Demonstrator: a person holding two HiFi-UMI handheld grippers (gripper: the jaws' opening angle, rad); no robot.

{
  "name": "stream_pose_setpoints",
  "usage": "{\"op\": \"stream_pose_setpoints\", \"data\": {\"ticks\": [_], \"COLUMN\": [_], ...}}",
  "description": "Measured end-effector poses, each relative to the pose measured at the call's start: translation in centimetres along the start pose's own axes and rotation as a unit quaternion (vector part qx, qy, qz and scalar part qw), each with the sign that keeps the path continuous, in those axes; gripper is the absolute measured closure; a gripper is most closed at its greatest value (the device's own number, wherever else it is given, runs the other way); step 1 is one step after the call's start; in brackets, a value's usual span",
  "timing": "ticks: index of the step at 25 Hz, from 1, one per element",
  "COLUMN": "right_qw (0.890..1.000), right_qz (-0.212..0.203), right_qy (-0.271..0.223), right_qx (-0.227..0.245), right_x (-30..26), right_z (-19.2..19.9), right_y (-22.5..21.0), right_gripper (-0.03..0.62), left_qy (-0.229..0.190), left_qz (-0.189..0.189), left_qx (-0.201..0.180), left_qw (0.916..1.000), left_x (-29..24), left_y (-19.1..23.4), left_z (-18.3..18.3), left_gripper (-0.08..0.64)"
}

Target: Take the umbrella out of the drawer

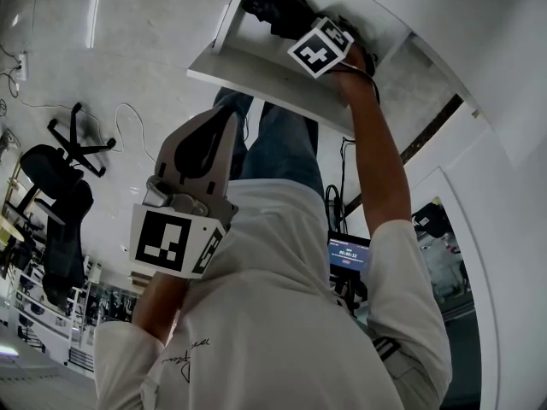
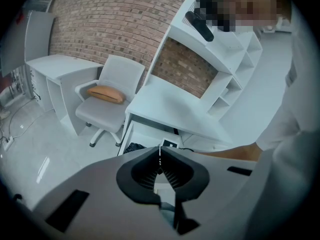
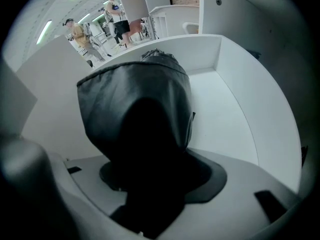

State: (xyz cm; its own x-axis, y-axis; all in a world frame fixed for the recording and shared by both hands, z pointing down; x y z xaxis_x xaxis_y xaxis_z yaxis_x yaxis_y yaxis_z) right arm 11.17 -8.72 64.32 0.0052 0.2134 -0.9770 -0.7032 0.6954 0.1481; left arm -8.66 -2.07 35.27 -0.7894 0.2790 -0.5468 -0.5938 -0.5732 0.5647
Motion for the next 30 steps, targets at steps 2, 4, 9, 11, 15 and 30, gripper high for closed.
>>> {"op": "stream_pose_setpoints", "data": {"ticks": [2, 4, 9, 11, 15, 30], "right_qw": [1.0, 1.0, 1.0, 1.0, 1.0, 0.999], "right_qz": [-0.001, -0.001, 0.0, 0.001, 0.002, 0.011], "right_qy": [0.0, -0.001, -0.005, -0.007, -0.012, -0.035], "right_qx": [-0.002, -0.005, -0.015, -0.017, -0.023, -0.035], "right_x": [0.1, 0.4, 1.3, 1.7, 2.4, 5.0], "right_z": [0.0, 0.0, 0.0, 0.0, 0.0, -0.3], "right_y": [0.1, 0.1, 0.0, -0.1, -0.3, 0.1], "right_gripper": [0.345, 0.345, 0.345, 0.345, 0.345, 0.345], "left_qy": [0.0, -0.002, -0.007, -0.008, -0.011, -0.024], "left_qz": [-0.001, 0.0, 0.001, 0.002, 0.006, 0.018], "left_qx": [-0.001, -0.003, -0.008, -0.011, -0.015, -0.029], "left_qw": [1.0, 1.0, 0.9999, 0.9999, 0.9998, 0.9991], "left_x": [0.1, 0.2, 0.6, 0.7, 0.7, 1.2], "left_y": [0.0, -0.1, -0.3, -0.4, -0.6, -0.4], "left_z": [0.0, -0.1, -0.4, -0.5, -0.9, -1.8], "left_gripper": [0.541, 0.541, 0.541, 0.541, 0.541, 0.541]}}
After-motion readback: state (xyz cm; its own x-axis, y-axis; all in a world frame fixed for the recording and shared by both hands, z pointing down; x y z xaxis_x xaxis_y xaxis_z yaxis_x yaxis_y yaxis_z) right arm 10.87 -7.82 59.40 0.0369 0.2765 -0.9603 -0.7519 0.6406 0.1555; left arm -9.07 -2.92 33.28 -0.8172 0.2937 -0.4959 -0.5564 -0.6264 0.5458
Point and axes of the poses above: the fingertips, and each gripper's own axes: x backward along the fingers, y to its left, z out of its underside, the point moved 9 cm from there along x, backward along the fingers, and after that the axes turned 15 degrees about z, right-handed, at the moved point
